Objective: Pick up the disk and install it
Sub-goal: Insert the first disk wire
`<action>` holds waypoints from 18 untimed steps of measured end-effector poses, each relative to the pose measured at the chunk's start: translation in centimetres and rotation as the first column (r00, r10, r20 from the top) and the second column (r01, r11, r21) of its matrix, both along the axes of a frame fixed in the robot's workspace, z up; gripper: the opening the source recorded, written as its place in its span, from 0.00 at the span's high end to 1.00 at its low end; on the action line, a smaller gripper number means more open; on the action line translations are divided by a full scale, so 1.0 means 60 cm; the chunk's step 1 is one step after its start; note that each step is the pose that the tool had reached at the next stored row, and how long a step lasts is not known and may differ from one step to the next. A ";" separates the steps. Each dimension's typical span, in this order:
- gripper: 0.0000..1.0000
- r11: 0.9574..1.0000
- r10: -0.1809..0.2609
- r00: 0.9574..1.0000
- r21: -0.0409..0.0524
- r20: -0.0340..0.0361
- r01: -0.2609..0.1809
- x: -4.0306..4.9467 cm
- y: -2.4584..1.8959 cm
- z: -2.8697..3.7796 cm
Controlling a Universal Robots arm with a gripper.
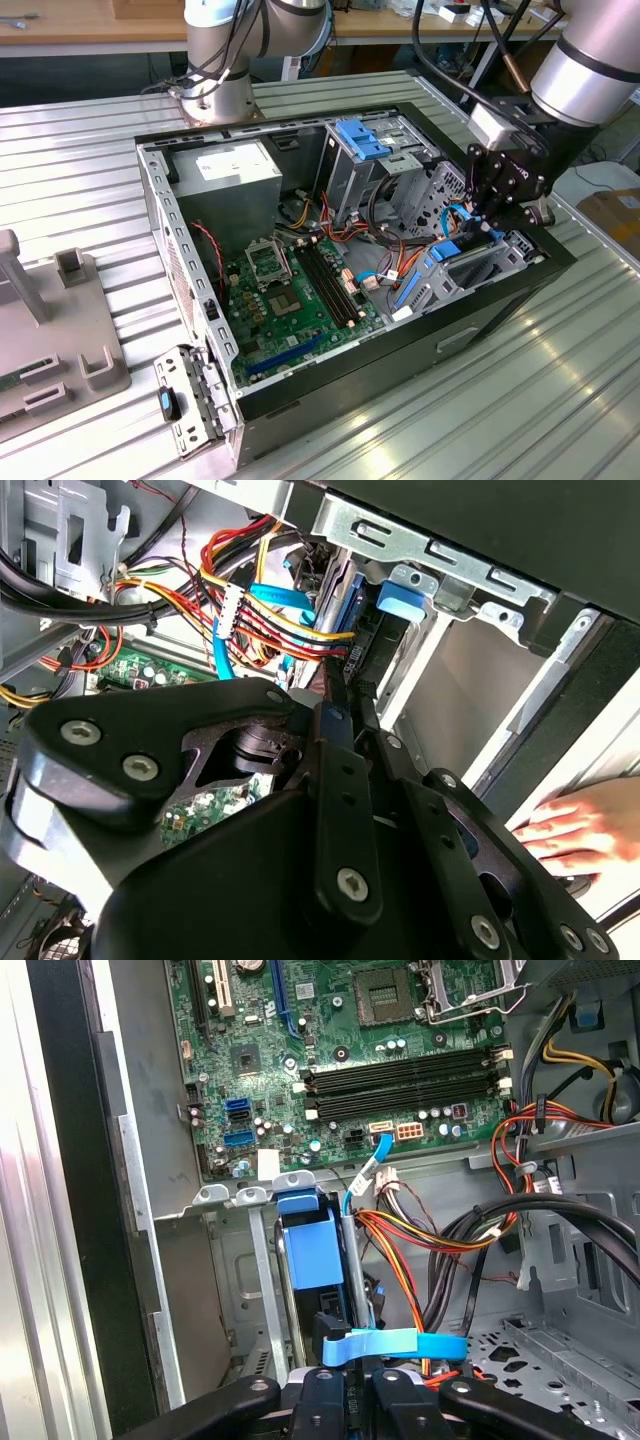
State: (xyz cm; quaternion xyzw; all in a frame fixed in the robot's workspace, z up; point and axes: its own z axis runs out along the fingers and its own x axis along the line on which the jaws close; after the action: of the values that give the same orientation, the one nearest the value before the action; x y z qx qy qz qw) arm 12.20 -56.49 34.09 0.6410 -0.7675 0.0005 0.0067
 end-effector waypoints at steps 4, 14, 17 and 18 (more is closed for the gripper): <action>0.84 1.000 0.000 1.000 0.000 0.000 0.000 0.000 -0.0001 -0.001; 0.76 1.000 0.000 1.000 0.000 0.000 0.000 0.000 0.0000 0.009; 0.76 1.000 0.000 1.000 0.000 0.000 0.000 0.000 0.0000 0.044; 0.76 1.000 0.000 1.000 0.000 0.001 0.000 0.000 0.0000 0.054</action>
State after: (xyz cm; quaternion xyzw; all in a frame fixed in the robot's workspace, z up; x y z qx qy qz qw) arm 12.20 -56.49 37.34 0.6410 -0.7675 0.0008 0.0063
